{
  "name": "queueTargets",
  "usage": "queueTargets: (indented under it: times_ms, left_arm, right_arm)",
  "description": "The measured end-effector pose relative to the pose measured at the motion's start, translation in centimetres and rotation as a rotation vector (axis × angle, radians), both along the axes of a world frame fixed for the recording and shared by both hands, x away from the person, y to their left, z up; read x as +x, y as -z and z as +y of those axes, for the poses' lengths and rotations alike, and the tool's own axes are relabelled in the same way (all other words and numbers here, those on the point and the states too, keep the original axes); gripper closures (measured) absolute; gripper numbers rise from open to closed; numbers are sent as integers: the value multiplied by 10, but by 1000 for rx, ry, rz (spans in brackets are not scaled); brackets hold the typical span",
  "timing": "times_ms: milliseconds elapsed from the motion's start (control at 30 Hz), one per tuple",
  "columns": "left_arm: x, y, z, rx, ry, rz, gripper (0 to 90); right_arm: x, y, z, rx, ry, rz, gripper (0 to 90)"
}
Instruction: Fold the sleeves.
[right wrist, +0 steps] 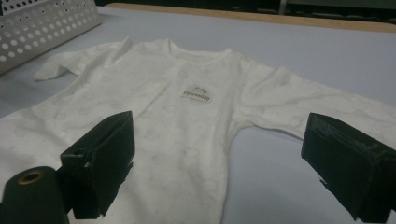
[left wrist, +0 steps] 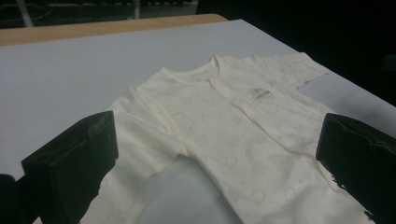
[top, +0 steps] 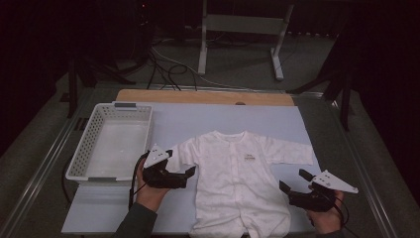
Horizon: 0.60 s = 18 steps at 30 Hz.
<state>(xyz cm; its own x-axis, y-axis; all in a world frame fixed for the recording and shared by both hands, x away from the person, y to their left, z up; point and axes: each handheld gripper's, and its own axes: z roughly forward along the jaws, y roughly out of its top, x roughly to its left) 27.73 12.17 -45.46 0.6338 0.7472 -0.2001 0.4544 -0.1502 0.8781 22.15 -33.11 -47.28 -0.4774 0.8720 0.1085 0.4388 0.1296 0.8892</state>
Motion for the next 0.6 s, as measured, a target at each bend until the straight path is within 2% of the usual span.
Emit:
queueTargets:
  times_ms: [100,200,367,600]
  left_arm:
    - [3,-1,0,-3,-5,-9,0]
    - [9,-4,3,-9,-25,-39,0]
    - [19,-7,1,7,-43,-66,0]
    - [31,-3,-8,9,-69,-56,0]
  right_arm:
    - [-1,1,-1,5,3,-4,99]
    - [-3,2,-5,8,19,-16,99]
    - [-5,4,-6,14,37,-25,100]
    - [-4,7,-4,-5,48,-29,99]
